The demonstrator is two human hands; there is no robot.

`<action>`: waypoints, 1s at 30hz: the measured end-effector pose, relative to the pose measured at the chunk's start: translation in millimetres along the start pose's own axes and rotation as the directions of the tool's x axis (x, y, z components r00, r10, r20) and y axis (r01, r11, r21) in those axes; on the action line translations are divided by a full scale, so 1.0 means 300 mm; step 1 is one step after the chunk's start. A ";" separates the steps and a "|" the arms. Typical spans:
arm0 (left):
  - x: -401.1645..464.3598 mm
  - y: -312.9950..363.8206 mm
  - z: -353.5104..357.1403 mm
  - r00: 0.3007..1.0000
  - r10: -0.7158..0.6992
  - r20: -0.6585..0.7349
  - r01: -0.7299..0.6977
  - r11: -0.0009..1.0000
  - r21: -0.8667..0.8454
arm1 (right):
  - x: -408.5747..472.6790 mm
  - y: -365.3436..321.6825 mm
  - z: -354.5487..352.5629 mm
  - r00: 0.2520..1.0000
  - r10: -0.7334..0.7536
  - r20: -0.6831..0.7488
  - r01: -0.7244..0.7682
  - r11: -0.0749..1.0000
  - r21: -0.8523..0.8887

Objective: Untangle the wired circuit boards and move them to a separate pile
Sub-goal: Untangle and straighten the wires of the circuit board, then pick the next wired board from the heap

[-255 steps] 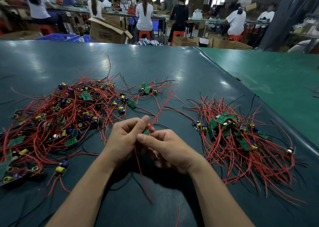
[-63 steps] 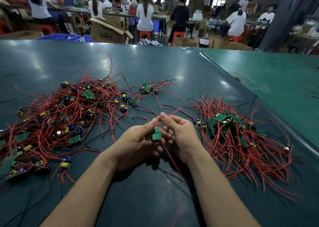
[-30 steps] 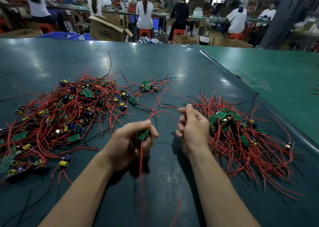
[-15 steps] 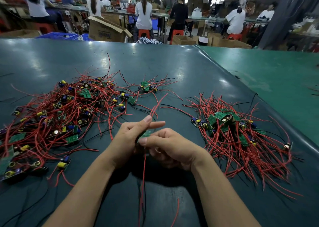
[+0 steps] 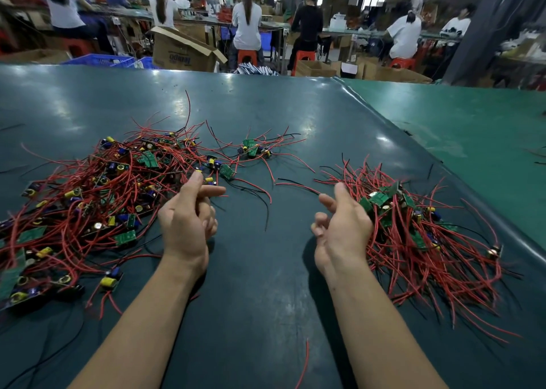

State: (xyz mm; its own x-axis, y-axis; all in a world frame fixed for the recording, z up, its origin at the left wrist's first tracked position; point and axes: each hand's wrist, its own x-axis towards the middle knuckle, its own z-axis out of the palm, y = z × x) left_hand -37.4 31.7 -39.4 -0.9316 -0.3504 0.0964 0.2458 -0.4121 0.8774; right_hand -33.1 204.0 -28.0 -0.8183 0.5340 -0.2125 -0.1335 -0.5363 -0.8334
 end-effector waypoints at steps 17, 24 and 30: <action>-0.002 -0.029 -0.043 0.864 0.481 0.146 -0.201 0.065 0.977 | -0.009 0.058 0.015 0.975 -0.033 0.221 0.106 0.938 -0.329; 0.054 0.002 -0.126 0.932 0.348 -0.107 0.135 -0.058 0.989 | -0.013 0.074 0.013 0.956 -0.090 0.281 0.204 0.890 -0.407; 0.052 0.015 -0.113 0.879 0.468 -0.088 0.064 0.068 0.996 | -0.012 0.081 0.013 0.947 -0.114 0.301 0.243 0.868 -0.433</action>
State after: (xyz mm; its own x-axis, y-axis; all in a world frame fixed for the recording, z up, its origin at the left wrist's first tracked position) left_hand -41.7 -4.1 -50.0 -0.6806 -0.5753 0.4537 -0.3096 0.7870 0.5336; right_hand -35.6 186.7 -45.6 -0.9279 0.3698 0.0477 -0.0723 -0.0528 -0.9960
